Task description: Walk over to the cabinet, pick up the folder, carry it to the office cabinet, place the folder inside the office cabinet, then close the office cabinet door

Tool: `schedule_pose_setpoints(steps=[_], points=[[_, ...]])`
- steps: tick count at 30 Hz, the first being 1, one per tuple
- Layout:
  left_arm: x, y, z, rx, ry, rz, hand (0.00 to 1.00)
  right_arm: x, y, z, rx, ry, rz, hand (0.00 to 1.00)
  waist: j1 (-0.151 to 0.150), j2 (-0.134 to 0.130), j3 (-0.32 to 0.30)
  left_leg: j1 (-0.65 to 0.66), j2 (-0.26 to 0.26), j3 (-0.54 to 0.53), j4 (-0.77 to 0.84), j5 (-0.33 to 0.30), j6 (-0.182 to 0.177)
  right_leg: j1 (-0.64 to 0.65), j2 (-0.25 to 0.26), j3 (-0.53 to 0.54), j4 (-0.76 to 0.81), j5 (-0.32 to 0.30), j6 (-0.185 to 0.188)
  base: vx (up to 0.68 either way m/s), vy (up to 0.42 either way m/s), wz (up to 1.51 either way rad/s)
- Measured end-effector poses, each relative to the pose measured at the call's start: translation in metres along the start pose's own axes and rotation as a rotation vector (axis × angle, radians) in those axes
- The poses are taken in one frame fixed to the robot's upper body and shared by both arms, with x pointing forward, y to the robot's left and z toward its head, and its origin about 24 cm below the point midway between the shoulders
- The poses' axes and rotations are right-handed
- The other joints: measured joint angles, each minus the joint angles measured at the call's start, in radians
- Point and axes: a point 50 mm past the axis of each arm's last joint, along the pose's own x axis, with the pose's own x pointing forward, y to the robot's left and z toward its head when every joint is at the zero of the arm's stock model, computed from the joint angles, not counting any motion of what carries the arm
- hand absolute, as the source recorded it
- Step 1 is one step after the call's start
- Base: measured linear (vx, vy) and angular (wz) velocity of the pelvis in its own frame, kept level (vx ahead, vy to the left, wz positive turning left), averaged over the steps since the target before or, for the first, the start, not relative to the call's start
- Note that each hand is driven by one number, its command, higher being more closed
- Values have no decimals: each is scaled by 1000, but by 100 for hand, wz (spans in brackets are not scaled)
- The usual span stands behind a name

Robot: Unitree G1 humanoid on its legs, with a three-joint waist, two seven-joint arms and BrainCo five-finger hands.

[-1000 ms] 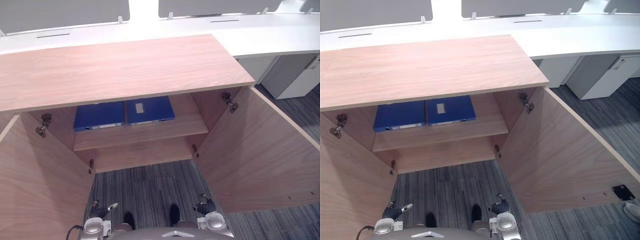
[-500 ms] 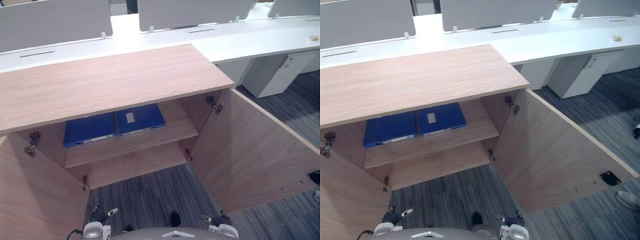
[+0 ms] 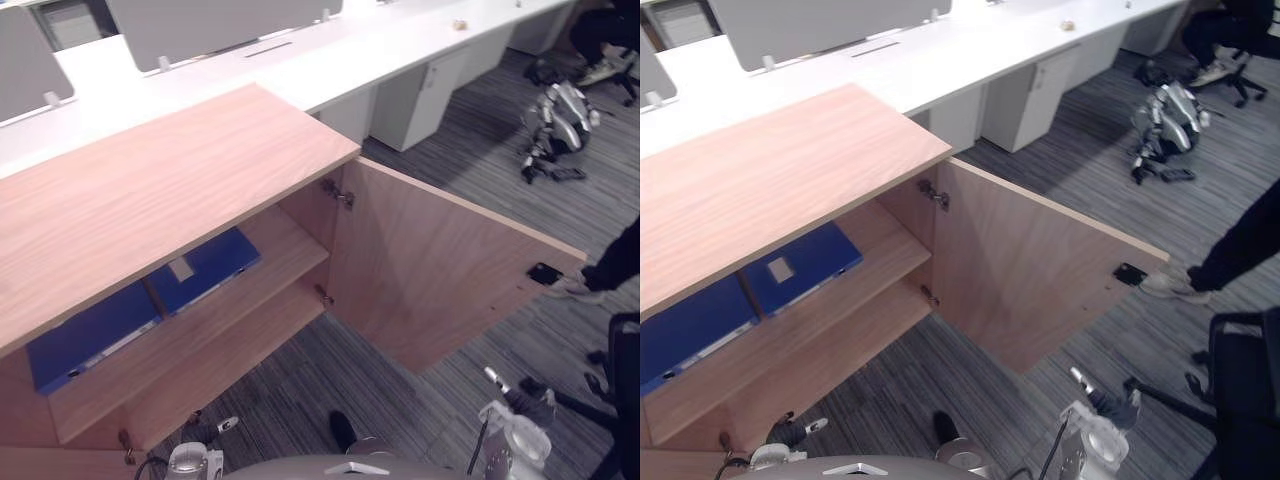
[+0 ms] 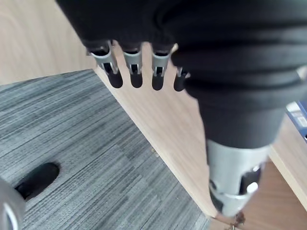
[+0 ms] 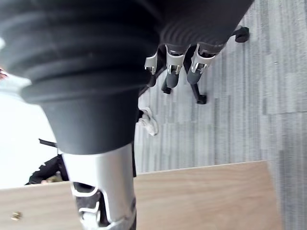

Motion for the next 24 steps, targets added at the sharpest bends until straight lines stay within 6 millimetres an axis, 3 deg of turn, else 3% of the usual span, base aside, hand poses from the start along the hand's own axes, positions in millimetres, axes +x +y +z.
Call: schedule_pose_setpoints(steps=[5, 12, 17, 24], points=[[0, -7, 4, 44, -27, -40, 0, 24, 21, 57, 10, -172, 51, 0, -14, 47, 37, -5, -1, 24, 35, -36, 3, -18, 9, 47, -1, 3, 2, -18, -38, -29], [-2, -5, -2, 79, -21, -52, 0, 49, 30, 128, -100, -371, 88, 0, -13, 66, 60, -18, 1, 15, 46, -43, 5, -32, 9, 52, -8, -4, 2, -43, -64, -5], [-4, -8, -7, 109, -20, -79, 0, 57, 35, 143, -186, -393, 134, 0, -21, 78, 72, -36, 12, -36, 60, -43, 5, -32, 1, 17, -8, -13, -1, -31, -76, 15], [-5, -7, -12, 119, -14, -83, 0, 54, 66, 151, -306, -432, 269, 0, -21, 91, 84, -40, 19, -40, 59, -43, 5, -37, 6, -2, -8, -2, 8, -22, -69, 1]])
